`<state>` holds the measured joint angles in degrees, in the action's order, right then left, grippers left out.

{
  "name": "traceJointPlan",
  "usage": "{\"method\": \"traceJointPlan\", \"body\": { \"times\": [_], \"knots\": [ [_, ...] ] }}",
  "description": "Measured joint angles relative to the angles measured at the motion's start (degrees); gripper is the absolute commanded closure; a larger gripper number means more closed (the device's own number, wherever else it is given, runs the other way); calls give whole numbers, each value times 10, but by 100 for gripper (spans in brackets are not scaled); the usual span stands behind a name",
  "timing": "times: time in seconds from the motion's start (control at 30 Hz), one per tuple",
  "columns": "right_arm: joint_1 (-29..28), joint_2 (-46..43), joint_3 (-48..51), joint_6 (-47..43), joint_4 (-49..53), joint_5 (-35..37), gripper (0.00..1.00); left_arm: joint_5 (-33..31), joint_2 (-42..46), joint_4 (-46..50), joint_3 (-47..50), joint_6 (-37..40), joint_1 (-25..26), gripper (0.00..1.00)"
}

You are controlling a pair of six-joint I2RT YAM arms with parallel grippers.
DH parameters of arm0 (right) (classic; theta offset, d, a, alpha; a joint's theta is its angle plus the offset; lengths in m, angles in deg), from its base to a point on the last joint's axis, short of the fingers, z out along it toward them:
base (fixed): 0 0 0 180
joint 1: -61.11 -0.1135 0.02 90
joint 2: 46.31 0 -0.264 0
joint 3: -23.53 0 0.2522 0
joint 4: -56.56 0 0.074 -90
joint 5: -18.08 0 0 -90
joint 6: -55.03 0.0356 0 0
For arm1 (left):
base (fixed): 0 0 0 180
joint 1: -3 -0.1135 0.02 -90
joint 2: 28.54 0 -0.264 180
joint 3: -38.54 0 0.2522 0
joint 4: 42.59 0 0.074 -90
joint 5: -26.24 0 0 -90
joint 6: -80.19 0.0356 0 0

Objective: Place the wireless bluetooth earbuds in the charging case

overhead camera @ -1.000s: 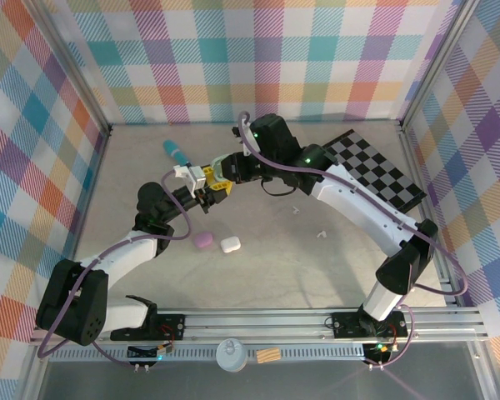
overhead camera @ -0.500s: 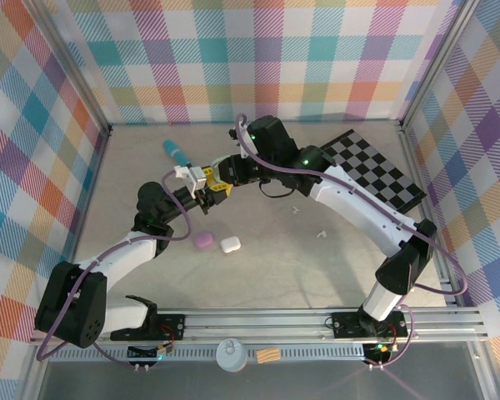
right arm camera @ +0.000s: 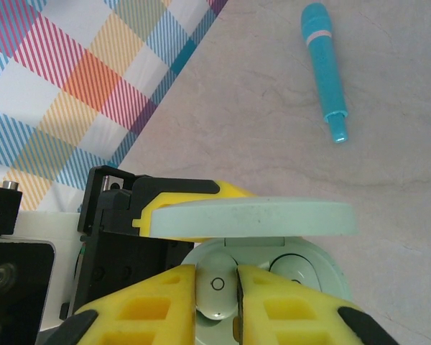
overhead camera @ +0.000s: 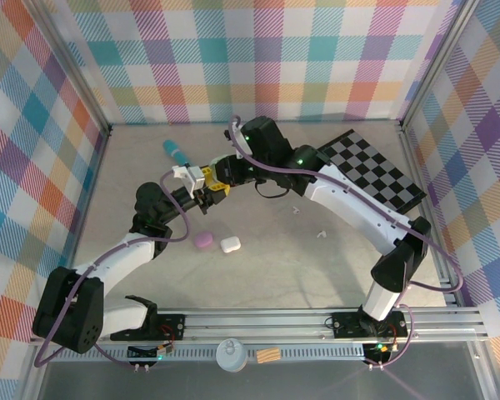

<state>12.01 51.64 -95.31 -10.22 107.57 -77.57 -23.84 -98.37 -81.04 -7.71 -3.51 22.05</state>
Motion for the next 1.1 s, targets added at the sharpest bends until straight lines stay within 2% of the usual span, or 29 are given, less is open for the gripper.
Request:
{"method": "traceJointPlan", "body": {
  "times": [0.1,0.27,0.57,0.7,0.93,1.1],
  "knots": [
    [0,0,0,-4,1,-7,66,0,2,1,0,2,0,63],
    [-1,-1,0,-4,-1,-9,56,0,2,7,0,4,0,63],
    [1,-85,62,-26,-21,38,50,0,2,9,0,4,0,63],
    [18,-102,38,-36,-24,51,47,3,6,9,0,4,0,63],
    [44,-6,-87,-52,0,49,43,8,22,9,0,4,0,63],
    [44,55,-124,-56,35,33,43,10,22,3,0,-1,0,63]
  ]
}}
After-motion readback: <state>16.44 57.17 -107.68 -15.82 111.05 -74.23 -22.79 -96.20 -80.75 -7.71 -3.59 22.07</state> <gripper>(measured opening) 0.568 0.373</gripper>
